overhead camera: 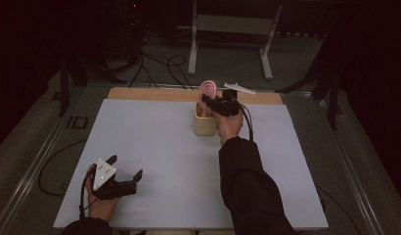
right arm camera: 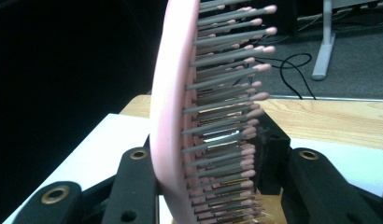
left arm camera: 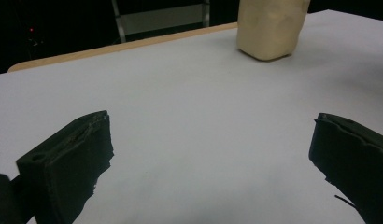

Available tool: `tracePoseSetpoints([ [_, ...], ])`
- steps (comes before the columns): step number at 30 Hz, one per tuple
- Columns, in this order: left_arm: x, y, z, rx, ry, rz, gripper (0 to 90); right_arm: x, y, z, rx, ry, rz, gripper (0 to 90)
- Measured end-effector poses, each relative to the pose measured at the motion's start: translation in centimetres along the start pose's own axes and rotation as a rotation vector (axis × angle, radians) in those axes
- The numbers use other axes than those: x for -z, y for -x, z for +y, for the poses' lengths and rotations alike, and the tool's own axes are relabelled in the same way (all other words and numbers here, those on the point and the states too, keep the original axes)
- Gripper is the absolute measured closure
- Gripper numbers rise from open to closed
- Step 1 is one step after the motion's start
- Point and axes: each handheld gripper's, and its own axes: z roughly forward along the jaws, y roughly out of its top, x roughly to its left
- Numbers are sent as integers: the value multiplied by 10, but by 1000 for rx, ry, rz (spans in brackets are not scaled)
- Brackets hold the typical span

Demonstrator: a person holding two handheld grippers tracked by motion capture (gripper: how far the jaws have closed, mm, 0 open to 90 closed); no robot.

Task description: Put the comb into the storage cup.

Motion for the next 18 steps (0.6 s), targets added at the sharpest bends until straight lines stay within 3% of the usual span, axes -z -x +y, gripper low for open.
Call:
tracePoseSetpoints([
  [9,0,0,0,0,-1,0,1,3,10,3,-5,-6,-32,605],
  [18,0,0,0,-1,-2,0,1,7,14,5,31,-13,-68,583],
])
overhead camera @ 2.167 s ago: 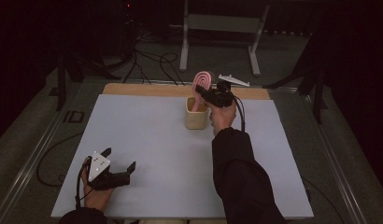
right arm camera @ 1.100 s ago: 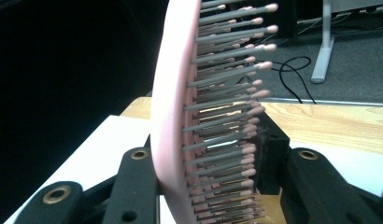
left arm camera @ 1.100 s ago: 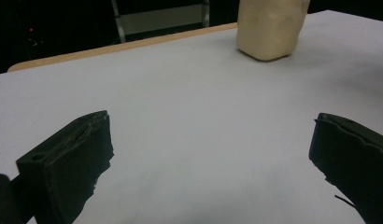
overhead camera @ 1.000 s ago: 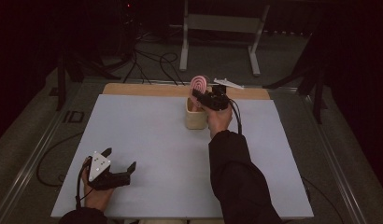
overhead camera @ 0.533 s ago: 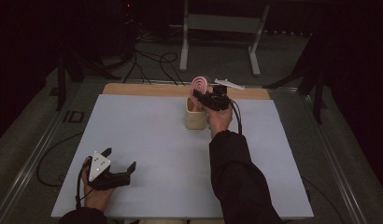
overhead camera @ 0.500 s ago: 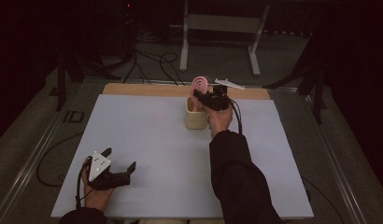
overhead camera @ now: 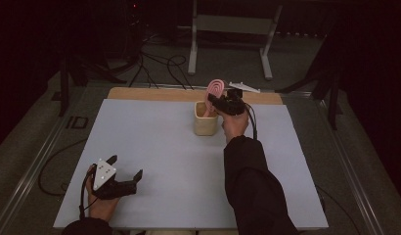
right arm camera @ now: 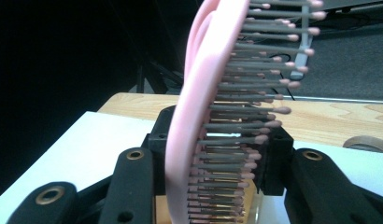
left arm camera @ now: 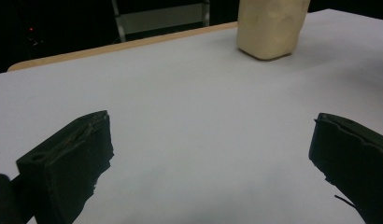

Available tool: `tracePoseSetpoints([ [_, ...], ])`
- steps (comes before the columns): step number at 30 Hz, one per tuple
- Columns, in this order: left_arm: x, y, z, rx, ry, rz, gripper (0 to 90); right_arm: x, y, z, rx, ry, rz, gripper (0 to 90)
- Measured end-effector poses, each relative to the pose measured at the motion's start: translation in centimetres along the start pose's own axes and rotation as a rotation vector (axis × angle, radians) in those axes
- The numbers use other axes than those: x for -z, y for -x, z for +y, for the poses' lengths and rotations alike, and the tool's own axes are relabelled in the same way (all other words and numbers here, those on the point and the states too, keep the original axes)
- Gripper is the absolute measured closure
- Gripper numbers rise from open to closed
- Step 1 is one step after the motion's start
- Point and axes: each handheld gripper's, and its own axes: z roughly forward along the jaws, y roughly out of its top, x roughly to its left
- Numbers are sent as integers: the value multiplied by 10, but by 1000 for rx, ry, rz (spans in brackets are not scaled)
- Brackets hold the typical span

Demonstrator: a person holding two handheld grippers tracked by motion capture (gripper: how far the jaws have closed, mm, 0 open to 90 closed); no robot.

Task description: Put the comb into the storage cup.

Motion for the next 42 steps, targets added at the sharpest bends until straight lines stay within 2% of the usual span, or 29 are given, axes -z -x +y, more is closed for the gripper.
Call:
tracePoseSetpoints([
  [10,0,0,0,1,2,1,1,2,2,1,41,-7,-32,524],
  [17,0,0,0,1,2,0,1,5,2,3,80,-19,-50,388],
  [21,0,0,0,1,2,1,2,7,4,3,80,-32,-58,292],
  [25,0,0,0,1,2,2,1,8,4,4,81,-38,-53,255],
  [26,0,0,0,1,4,2,1,9,3,4,92,-48,-53,196],
  [30,1,-1,0,5,7,5,1,11,0,3,133,-67,-55,134],
  [33,1,0,0,4,8,5,1,13,0,2,139,-77,-51,100],
  [42,2,-1,1,8,21,19,0,25,-2,1,156,-68,-22,85],
])
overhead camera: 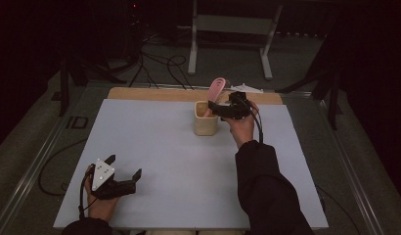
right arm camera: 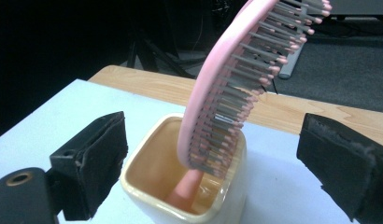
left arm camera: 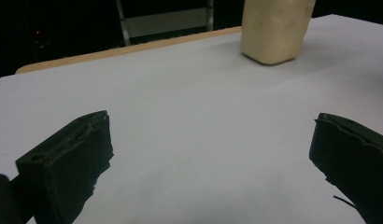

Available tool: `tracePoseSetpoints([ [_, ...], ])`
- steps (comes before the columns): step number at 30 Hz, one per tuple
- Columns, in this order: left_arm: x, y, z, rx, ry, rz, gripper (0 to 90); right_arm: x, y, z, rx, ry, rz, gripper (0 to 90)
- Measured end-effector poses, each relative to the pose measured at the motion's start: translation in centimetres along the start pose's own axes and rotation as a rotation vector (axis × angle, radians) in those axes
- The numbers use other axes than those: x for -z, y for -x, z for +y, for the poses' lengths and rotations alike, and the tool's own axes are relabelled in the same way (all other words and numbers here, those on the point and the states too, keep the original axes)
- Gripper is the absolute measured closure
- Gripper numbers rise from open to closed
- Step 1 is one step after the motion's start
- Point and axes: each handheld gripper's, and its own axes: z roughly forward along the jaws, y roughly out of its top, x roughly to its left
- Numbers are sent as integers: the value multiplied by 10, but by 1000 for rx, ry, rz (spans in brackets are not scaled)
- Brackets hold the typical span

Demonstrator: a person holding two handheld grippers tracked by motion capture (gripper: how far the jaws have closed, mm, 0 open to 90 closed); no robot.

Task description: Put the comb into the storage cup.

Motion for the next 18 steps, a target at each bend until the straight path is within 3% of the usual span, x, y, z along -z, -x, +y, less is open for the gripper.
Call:
tracePoseSetpoints([
  [8,0,0,0,0,0,3,0,10,-1,-9,27,10,34,85],
  [11,0,0,0,-2,-3,4,0,16,-1,-15,60,6,22,85],
  [18,0,0,0,-1,-2,6,0,28,-1,-20,73,17,34,85],
])
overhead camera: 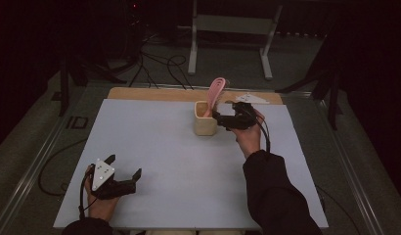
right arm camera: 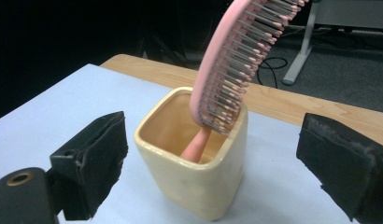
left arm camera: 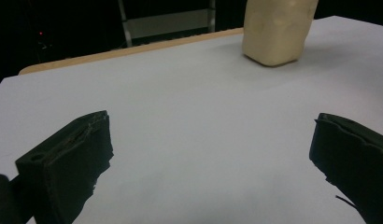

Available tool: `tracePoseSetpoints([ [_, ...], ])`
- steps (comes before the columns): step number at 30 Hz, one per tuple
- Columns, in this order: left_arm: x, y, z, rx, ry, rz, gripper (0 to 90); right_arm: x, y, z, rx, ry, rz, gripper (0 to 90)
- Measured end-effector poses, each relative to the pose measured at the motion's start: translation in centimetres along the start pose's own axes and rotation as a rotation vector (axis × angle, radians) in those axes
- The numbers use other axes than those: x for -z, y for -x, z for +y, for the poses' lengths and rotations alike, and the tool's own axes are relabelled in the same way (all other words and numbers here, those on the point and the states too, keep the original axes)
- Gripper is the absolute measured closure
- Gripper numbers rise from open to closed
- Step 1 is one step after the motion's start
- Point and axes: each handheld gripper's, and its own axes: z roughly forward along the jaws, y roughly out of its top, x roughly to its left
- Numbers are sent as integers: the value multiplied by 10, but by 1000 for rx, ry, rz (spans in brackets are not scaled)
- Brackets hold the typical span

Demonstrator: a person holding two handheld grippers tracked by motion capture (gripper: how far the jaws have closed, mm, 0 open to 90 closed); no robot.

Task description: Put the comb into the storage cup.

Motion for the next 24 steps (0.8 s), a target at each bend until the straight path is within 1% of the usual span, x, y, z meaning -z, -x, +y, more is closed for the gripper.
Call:
tracePoseSetpoints([
  [4,0,0,0,1,1,0,0,9,-4,-1,22,14,4,86],
  [8,0,1,0,-2,-2,1,0,17,-9,-4,66,19,-10,87],
  [15,0,2,0,-3,-6,4,0,26,-16,-16,105,21,-10,87],
  [20,0,2,-1,-4,-8,3,0,32,-19,-26,113,9,-16,87],
  [24,1,2,-1,-4,-6,3,0,37,-19,-31,111,16,-16,87],
])
